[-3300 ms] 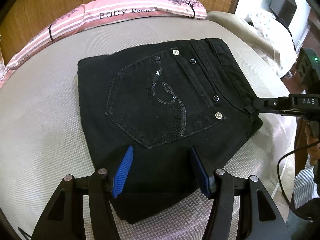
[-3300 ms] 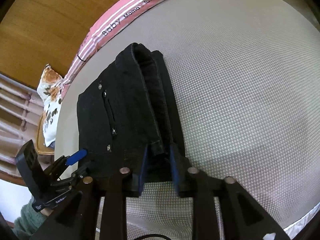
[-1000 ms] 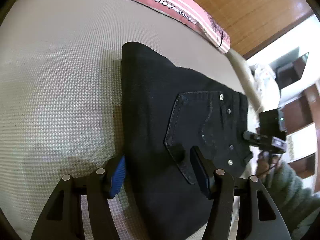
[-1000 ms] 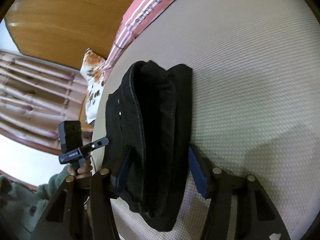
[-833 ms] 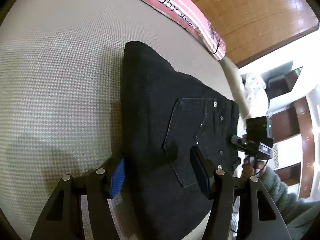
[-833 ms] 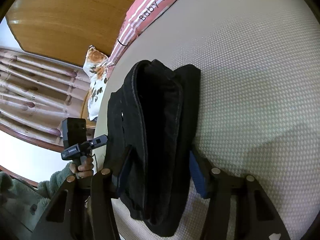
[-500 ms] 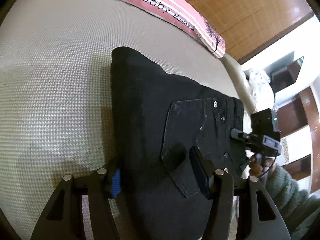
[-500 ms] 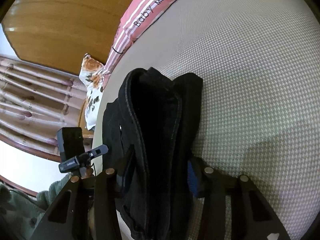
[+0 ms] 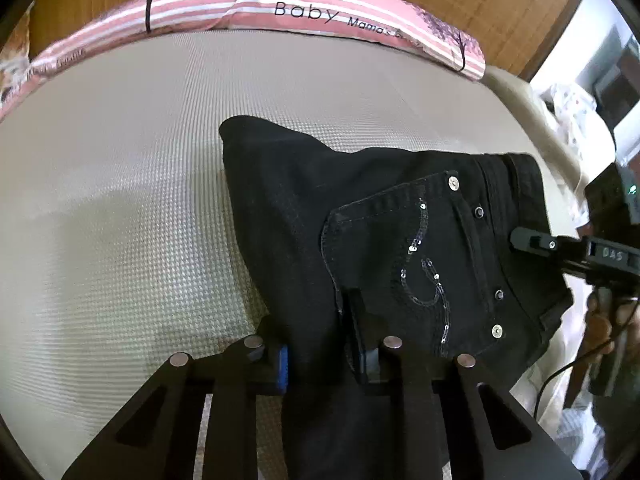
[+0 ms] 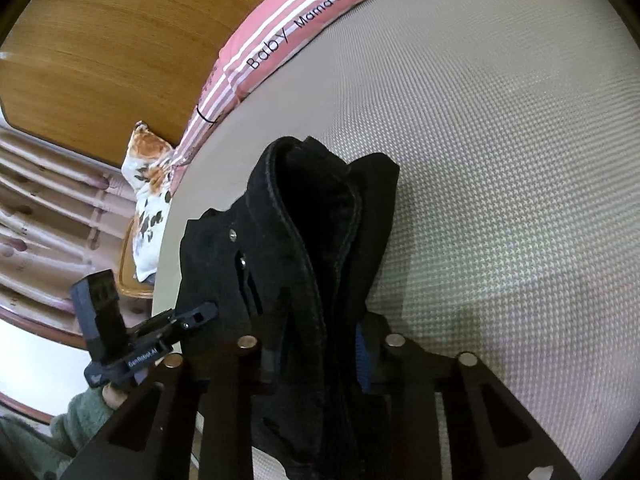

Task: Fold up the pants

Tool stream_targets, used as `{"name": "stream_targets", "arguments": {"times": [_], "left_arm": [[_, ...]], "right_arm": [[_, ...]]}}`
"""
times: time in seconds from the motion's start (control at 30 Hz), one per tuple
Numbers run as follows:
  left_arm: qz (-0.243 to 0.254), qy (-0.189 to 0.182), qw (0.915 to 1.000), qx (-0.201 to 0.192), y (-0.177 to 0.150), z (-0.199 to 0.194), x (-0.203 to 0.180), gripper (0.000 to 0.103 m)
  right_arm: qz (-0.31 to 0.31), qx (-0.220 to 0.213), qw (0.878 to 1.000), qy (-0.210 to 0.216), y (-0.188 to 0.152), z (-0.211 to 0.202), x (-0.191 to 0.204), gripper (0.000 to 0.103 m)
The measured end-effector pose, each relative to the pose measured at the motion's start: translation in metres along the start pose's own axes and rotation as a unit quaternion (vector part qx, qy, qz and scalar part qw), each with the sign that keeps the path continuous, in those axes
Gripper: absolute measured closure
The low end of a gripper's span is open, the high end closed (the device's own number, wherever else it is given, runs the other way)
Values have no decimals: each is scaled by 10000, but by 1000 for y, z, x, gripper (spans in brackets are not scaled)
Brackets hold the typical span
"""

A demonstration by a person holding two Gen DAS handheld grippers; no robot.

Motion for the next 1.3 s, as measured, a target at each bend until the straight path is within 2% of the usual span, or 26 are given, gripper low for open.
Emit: {"name": "stream_targets", "arguments": {"times": [0.13,0.33,0.53,0.83,1.03,1.3], "left_arm": [[-55,0,10000,-30,1,-4,1,84],[-7,101,9999,-136,-3,-17,1,85],[-127,151,9996,-211,-7,-35,13,86],[-315,365,9983,-328,-17,-64,54,86],[-397,539,9965,-499,-1,-78,85,86],[-428,654,9944,-708,40,-83,118,86]], "right_arm": [[-4,-113,9998,-190,-1,-5,10,83],[-80,-174,9995,-243,-4,-9,33,84],[-174,-88,9997,-148,-13,-2,57,84],[-276,84,9995,93,-18,30,95,85],[-326,153,9990,265,-4,56,120,85],[-432,100,9984,342,42,84,151,85]]}}
Point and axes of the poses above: each gripper's, at about its wrist camera, not at the fingertips, and z roughly the way its jaws point, x to its left, y to its top, the point moved 7 cm from there along z, roughly the way its jaws point, and after that the axes turned 1 degree about x, right-handed, at the moved point
